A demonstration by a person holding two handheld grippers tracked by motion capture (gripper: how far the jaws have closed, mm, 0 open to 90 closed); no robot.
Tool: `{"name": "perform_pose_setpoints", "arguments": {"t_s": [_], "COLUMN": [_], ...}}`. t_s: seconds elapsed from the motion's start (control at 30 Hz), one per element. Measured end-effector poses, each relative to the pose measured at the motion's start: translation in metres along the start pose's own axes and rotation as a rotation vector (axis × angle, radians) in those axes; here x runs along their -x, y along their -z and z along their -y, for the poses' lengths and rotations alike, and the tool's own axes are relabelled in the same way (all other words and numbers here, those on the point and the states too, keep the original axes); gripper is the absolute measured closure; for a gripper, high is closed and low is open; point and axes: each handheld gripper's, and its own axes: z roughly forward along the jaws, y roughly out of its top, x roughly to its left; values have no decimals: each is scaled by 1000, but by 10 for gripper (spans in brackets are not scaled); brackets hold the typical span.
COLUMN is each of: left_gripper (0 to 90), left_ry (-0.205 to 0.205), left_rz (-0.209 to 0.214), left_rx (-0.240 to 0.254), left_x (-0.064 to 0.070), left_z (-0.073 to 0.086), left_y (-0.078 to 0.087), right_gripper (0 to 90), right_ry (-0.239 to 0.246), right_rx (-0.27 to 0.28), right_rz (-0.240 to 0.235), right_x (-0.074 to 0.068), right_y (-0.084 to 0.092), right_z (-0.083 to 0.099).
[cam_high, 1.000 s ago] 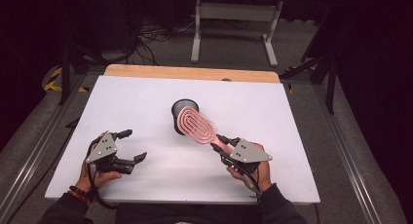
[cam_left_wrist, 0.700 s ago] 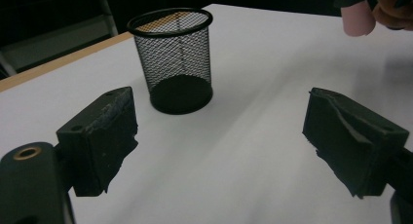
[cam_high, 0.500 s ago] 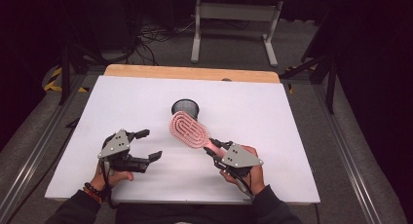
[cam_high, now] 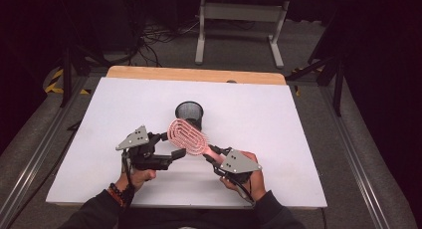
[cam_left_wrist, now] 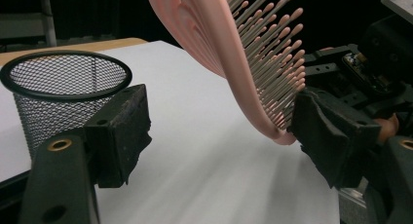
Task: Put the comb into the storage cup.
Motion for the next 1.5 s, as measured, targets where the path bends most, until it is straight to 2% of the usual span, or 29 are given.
{"name": "perform_pose_setpoints", "arguments": {"t_s": [0.23,0.4,0.5,0.63,0.77,1.03,1.2,1.27,1.5], "left_gripper": [257,300,343,454,507,611,620,621,622], "left_ry": [0,47,68,87,98,60,7,-10,-32], "left_rz": [24,31,17,8,18,47,54,46,26], "left_rx": [9,36,46,59,73,93,91,84,83], "left_x": [7,8,8,6,6,11,15,17,14], "left_z": [0,-3,-3,-4,-5,-8,-12,-14,-18], "left_y": [-14,-18,-21,-20,-21,-20,-21,-21,-16], "right_gripper": [700,699,699,699,698,696,693,684,561], "right_ry": [3,30,60,58,61,77,63,53,32], "right_rx": [-6,-22,-33,-33,-39,-51,-45,-39,-28], "right_rz": [12,24,37,49,61,85,93,86,87], "right_x": [0,-3,-8,-9,-11,-14,-13,-12,-10], "right_y": [0,-3,-6,-8,-10,-13,-12,-12,-11], "right_z": [1,2,3,4,5,7,7,7,8]}}
